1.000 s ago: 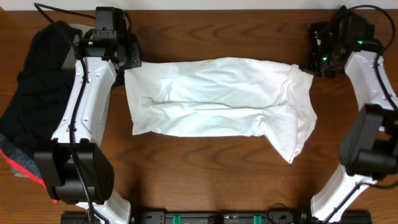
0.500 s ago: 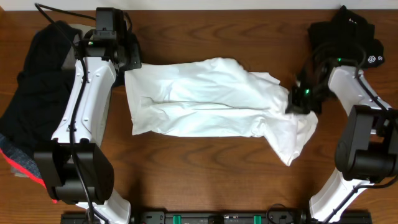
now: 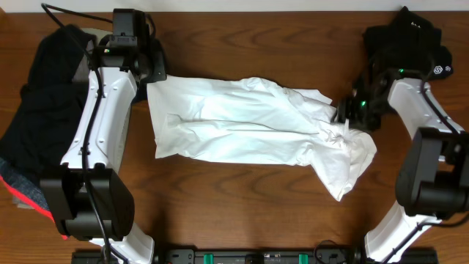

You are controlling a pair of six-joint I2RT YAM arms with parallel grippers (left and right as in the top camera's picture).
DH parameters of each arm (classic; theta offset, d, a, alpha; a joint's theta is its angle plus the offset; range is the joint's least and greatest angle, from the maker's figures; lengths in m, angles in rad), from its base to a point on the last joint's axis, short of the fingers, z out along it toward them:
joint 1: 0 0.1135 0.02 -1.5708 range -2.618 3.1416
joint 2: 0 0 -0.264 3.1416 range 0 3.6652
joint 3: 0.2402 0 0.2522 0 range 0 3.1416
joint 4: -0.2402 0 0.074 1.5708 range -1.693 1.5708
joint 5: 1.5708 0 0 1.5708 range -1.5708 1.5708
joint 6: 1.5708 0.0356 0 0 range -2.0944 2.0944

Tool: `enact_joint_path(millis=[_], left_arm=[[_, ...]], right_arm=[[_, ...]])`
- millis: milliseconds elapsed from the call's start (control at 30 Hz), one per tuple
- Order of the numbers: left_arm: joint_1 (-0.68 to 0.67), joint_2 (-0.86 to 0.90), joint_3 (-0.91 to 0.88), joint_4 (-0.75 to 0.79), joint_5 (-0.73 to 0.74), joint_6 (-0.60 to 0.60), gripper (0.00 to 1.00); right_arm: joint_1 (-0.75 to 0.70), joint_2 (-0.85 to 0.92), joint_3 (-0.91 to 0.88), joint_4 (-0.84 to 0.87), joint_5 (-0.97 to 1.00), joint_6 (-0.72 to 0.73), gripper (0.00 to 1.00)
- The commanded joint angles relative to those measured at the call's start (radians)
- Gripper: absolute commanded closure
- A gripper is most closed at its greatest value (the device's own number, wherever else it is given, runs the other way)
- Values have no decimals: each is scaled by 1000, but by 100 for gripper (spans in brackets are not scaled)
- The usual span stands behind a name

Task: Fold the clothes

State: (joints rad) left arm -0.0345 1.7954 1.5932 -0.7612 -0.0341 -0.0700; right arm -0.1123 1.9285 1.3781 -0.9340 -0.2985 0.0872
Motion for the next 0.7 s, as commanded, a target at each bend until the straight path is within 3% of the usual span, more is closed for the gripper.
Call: enact_joint_path(millis=[0,233,667], left_arm=[[0,0,13,5,-20,18,94],[1,0,13,7,-20,18,94],[1,0,13,23,-20,29,94]], right_arm=[[0,-67,45,47,11,9,37],[5,-18,37,97,11,55,36],[56,77,24,153,60,56,61]])
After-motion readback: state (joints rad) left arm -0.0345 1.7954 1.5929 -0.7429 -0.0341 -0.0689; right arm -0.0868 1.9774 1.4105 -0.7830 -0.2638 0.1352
